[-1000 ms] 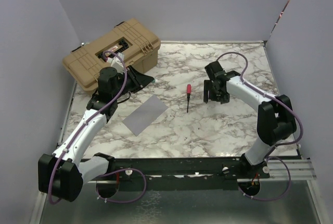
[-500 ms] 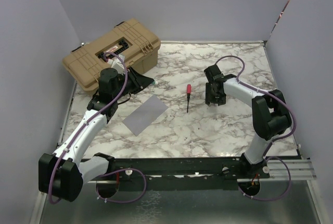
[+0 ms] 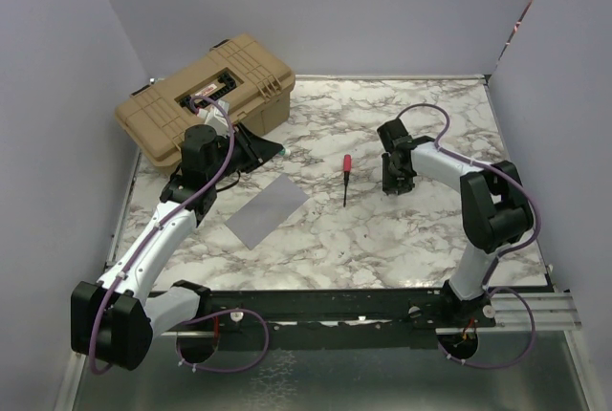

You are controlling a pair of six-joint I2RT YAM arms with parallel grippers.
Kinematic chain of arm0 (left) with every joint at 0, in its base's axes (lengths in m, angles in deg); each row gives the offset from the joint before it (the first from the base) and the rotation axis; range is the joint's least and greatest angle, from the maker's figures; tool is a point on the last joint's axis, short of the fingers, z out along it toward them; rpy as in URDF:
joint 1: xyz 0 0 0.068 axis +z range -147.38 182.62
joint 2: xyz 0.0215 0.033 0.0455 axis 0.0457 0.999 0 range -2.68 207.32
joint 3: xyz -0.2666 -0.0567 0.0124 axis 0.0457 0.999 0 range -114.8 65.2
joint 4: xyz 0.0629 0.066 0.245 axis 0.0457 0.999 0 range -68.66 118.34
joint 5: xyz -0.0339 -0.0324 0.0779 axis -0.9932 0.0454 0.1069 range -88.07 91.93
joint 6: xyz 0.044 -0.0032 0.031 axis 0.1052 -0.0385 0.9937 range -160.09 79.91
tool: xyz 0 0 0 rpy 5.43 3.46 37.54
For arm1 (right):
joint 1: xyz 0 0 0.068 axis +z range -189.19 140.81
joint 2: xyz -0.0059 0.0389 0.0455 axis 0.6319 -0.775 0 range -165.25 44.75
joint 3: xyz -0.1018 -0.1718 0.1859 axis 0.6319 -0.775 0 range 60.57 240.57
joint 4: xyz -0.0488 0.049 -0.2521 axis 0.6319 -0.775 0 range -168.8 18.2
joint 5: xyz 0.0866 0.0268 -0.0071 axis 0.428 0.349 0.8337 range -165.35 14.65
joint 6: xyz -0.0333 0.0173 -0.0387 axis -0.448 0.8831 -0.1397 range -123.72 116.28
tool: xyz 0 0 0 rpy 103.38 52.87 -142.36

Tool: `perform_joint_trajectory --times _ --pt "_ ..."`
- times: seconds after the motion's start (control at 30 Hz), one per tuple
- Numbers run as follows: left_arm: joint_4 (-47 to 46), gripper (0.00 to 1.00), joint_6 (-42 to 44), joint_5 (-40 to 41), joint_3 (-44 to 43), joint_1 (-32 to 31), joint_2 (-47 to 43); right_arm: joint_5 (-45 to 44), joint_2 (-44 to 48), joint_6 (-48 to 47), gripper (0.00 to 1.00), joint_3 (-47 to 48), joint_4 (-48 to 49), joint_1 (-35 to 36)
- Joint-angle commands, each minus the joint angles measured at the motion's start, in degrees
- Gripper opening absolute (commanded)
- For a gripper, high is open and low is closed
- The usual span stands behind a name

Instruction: Place the letter into the envelope and seal it

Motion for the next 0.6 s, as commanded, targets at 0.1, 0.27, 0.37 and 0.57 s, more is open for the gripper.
perform_joint_trajectory --times 0.1,0.27,0.37,0.57 --pt "-0.4 0.00 -0.6 0.5 1.3 0.4 -1.0 1.6 -0.2 -0.4 0.33 -0.5 -1.0 -0.6" --pt "-0.4 0.00 -0.8 0.5 1.2 0.3 -1.1 2.9 0.6 -0.5 0.07 -0.2 -0.9 -0.7" --pt "-0.4 0.00 -1.1 0.4 0.6 0.4 -1.0 4.1 1.9 -0.3 0.00 0.7 -1.6 -0.7" --pt "-2.0 0.00 -3.8 -1.2 -0.9 0.3 -0.5 15.3 9.8 0.3 0.00 4.8 -0.8 -0.7"
